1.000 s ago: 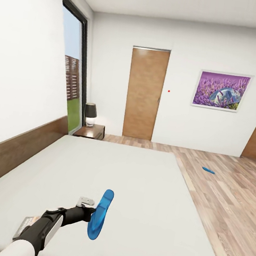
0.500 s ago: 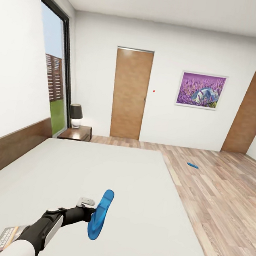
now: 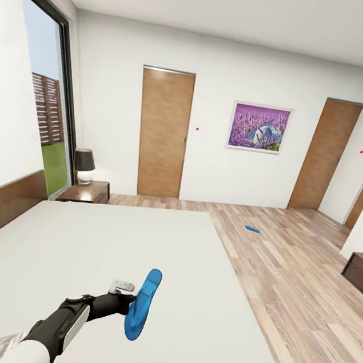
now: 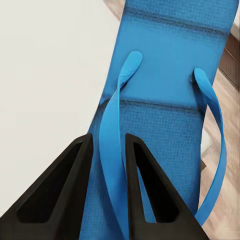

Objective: In the bedroom, move the book from the bed onto either nightstand, and place the two sandals side by side next to the bed.

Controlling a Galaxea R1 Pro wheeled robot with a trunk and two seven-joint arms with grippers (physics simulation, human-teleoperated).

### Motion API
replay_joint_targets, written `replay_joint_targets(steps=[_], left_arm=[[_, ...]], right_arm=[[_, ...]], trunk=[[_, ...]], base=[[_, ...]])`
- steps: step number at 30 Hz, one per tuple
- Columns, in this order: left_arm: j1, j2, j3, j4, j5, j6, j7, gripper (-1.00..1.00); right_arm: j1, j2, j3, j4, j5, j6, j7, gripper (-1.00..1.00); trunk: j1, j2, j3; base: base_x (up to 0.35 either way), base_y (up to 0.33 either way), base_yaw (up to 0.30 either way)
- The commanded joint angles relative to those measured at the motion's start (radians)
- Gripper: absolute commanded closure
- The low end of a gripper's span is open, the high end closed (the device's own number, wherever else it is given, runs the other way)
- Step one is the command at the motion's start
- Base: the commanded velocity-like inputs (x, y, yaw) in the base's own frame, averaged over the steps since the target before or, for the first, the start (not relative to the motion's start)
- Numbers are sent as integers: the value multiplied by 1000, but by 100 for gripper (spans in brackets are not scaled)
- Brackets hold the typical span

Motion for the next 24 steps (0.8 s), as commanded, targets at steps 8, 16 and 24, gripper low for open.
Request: replay_joint_targets(steps=[8, 16, 24], left_arm=[[-1, -1, 8, -2, -5, 6, -2, 100], [-1, -3, 8, -2, -5, 6, -2, 100], [-1, -2, 8, -2, -5, 6, -7, 100]], right_arm=[[-1, -1, 7, 0, -10, 5, 2, -100], [-1, -1, 7, 0, -10, 5, 3, -100], [-1, -1, 7, 0, -10, 5, 2, -100]], trunk=[[0, -1, 6], [0, -1, 13], [0, -1, 20]], base=[[0, 0, -245], [0, 0, -245], [0, 0, -245]])
